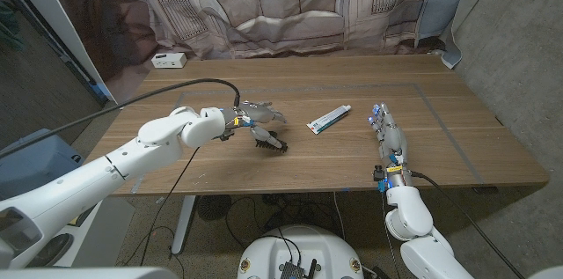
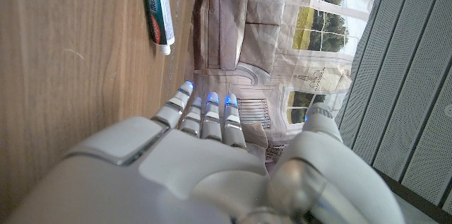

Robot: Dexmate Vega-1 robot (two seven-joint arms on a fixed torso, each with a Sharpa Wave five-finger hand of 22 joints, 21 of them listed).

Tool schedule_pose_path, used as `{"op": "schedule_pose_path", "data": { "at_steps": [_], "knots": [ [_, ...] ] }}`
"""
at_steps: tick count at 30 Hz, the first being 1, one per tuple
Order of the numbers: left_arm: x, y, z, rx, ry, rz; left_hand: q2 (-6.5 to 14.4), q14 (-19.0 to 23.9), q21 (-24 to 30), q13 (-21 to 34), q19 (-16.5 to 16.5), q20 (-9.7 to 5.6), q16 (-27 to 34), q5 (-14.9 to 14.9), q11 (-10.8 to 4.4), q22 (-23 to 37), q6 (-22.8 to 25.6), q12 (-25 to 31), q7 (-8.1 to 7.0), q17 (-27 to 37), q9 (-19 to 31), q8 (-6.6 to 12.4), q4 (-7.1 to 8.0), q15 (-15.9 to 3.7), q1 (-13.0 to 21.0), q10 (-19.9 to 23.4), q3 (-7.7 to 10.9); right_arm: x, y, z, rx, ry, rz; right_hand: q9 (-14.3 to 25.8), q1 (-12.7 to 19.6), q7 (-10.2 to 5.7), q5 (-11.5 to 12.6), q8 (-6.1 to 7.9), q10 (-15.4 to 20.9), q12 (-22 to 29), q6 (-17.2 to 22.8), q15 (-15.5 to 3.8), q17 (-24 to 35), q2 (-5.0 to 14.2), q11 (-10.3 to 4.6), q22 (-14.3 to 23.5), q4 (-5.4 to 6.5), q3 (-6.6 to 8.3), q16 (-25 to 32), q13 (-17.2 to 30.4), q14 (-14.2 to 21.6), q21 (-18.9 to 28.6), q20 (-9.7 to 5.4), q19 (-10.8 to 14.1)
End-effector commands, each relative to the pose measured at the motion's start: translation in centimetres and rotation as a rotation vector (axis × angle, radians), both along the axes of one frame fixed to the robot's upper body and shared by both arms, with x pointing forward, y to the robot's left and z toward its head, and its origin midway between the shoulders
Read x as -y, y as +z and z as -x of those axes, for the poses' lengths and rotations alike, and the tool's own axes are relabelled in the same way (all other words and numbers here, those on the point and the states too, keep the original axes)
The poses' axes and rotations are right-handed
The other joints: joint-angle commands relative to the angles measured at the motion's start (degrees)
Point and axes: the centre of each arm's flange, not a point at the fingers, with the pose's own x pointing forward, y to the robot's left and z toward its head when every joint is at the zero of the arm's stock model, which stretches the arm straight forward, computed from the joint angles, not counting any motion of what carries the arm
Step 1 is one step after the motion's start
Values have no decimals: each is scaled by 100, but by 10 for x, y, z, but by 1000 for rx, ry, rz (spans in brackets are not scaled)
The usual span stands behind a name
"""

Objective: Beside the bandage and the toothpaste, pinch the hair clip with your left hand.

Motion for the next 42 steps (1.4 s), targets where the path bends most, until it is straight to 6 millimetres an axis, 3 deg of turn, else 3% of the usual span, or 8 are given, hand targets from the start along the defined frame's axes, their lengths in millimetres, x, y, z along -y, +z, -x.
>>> {"op": "schedule_pose_path", "data": {
  "at_steps": [1,7,14,20,29,35,42],
  "knots": [
    [-5,7,-1,-13,-21,95,21,-72,19,-11,-70,13,-36,28,1,13,-18,24,-19,16,-2,24,54,19,-99,-53,9,0,0,0,9,1,0,21,23,52,3,25,45,2,119,-23,12,34,27,18,-18,41,32,31,13,42,-122,28],
    [-11,7,2,-17,-48,218,52,-130,23,-37,-97,11,-33,21,22,15,-62,44,21,16,-3,25,74,0,-142,-60,11,1,-1,2,13,-4,-3,22,28,43,3,35,52,3,152,-46,12,36,32,16,-20,44,34,31,19,44,-133,39],
    [-14,8,6,-17,-75,300,91,-190,53,-88,-78,4,-19,10,23,20,-141,74,211,9,-8,26,91,-40,-197,-68,13,-1,0,0,19,5,3,23,41,15,2,44,97,16,204,-123,10,34,14,14,-25,48,45,29,56,59,-235,96],
    [-18,5,7,-21,-113,399,128,-239,96,-194,-28,-4,8,3,-31,24,-617,97,356,-9,-25,-41,82,-103,-258,-117,20,-3,0,-2,24,8,3,23,46,16,2,37,107,18,198,-146,8,33,16,13,-28,50,45,28,62,61,-258,110],
    [-28,9,10,-12,-150,533,157,-259,144,-246,95,-19,12,0,-15,26,-646,107,364,-15,-31,11,72,-130,-274,-134,32,-1,2,-1,36,-2,4,21,64,-55,-1,36,233,50,232,-202,3,22,-81,10,-36,53,76,20,170,77,-287,195],
    [-35,10,14,-6,-175,674,166,-266,148,-268,116,-11,14,-3,-6,24,-639,114,361,-17,-34,28,69,-152,-284,-133,34,-2,4,-2,80,16,15,21,66,-17,-3,28,287,52,240,-259,2,22,26,7,-32,53,106,13,273,120,-350,355],
    [-40,11,16,-13,-210,773,173,-260,144,-296,119,-7,21,-8,1,21,-581,130,360,-19,-36,61,67,-169,-301,-106,35,-5,12,-2,86,35,48,21,74,13,-3,30,301,49,258,-273,-1,17,38,4,-35,54,107,11,299,127,-349,411]
  ]
}}
